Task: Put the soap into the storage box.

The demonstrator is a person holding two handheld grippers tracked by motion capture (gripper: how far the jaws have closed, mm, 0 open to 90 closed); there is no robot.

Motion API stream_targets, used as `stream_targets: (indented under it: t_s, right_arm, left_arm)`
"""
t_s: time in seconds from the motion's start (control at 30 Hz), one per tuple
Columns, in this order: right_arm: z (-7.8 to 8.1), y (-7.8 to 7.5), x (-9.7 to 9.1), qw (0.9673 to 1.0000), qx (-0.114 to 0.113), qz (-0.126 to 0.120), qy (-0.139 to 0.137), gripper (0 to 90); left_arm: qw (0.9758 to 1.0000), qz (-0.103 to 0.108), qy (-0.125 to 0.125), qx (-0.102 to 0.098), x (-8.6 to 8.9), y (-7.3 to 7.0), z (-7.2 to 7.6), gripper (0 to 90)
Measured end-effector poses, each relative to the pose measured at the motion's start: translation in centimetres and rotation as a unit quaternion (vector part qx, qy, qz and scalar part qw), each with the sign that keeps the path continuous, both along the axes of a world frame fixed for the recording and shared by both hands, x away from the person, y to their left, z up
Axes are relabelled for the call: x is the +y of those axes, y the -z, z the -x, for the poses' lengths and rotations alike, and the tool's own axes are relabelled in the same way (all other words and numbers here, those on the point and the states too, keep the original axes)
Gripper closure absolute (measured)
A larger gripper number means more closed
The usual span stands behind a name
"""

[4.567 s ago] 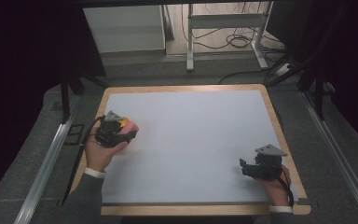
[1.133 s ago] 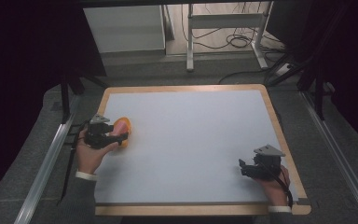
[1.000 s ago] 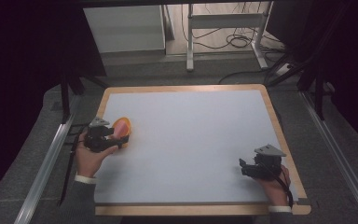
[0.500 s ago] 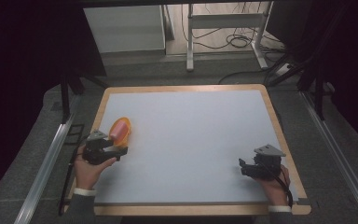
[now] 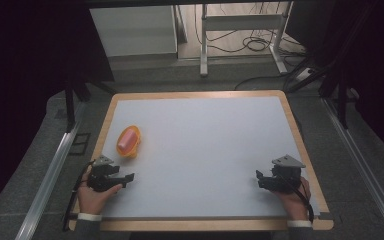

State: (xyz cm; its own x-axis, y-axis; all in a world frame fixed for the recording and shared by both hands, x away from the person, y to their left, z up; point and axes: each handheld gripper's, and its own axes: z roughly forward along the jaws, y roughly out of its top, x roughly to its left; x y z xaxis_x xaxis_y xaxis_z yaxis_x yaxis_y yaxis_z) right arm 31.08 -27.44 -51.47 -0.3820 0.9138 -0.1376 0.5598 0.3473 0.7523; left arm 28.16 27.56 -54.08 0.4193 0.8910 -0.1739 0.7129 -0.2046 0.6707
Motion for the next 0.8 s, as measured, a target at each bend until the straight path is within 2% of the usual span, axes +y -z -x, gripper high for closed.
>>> stream_targets:
  t_s: [0.33, 0.47, 0.8]
  right_arm:
    - [-0.05, 0.13, 0.07, 1.0, -0.001, 0.004, -0.001, 8.6]
    - [-0.02, 0.04, 0.02, 1.0, -0.002, 0.003, 0.0, 8.6]
    - [-0.07, 0.21, 0.37, 1.0, 0.001, 0.008, -0.002, 8.6]
  left_arm:
    - [1.0, -0.006, 0.007, 0.002, -0.26, 0.2, -0.1, 26.7]
    - [0.9999, 0.01, 0.013, 0.001, -0.35, 0.13, -0.13, 26.7]
    - [0.9999, 0.009, 0.013, 0.003, -0.32, 0.15, -0.18, 26.1]
